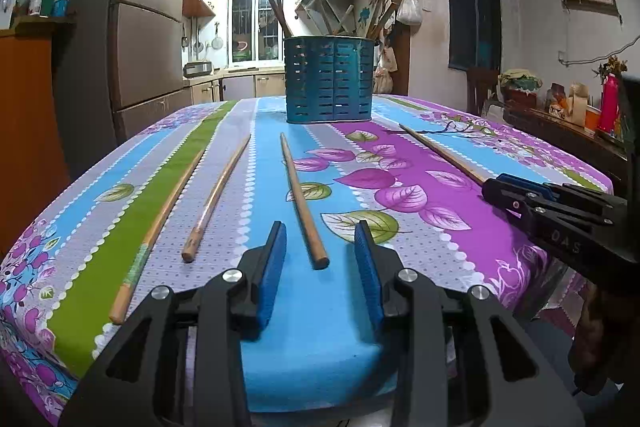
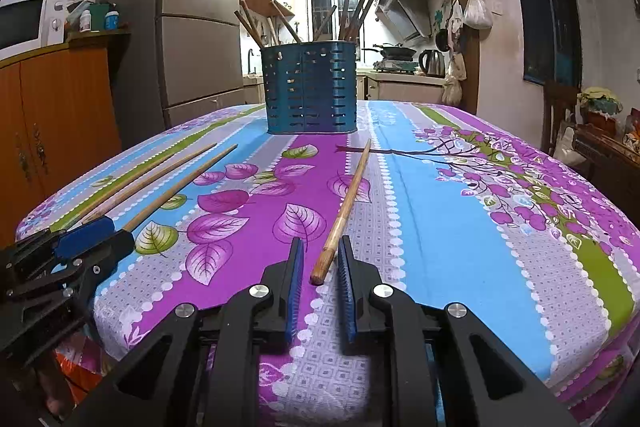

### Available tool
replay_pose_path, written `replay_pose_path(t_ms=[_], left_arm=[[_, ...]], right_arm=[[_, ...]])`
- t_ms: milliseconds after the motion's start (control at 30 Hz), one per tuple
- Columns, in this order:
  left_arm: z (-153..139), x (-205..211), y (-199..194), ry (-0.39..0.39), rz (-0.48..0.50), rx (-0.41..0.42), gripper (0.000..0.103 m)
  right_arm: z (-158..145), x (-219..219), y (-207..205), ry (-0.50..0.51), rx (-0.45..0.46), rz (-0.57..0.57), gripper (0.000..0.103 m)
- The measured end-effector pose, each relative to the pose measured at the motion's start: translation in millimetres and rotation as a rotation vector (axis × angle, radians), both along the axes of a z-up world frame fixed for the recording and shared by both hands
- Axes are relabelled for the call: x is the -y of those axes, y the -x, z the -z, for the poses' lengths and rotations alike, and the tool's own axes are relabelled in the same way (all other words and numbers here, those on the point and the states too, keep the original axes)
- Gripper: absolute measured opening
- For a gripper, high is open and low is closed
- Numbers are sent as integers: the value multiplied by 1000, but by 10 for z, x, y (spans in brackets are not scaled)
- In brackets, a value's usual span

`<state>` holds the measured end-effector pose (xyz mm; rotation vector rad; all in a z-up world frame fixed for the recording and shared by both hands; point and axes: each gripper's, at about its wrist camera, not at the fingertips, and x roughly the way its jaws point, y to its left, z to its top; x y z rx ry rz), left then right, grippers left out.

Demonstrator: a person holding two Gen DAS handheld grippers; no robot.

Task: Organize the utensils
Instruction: 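Move both open grippers back down to the remaining chopsticks, then close the right gripper on a chopstick while the left gripper grasps another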

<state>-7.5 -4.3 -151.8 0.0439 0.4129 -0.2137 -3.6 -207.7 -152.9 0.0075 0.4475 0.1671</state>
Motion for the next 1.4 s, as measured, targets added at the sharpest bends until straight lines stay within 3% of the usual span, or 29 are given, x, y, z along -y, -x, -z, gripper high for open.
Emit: replay_pose_path(t_ms=[100, 267, 1000, 1133, 1400], left_arm=[[6, 1, 0, 0, 1, 6, 32], [2, 4, 7, 19, -6, 7, 14], [48, 55, 26, 21, -24, 50, 15], [14, 49, 0, 15, -28, 36, 10], [-156, 47, 66, 23, -15, 65, 10]], right_arm=[[-3, 47, 7, -6, -1, 7, 12], [0, 110, 41, -6, -4, 12, 8], [41, 268, 66, -26, 17, -71, 9], [49, 299, 77, -60, 27, -66, 8], [-209, 331, 222, -51, 87, -75, 8]])
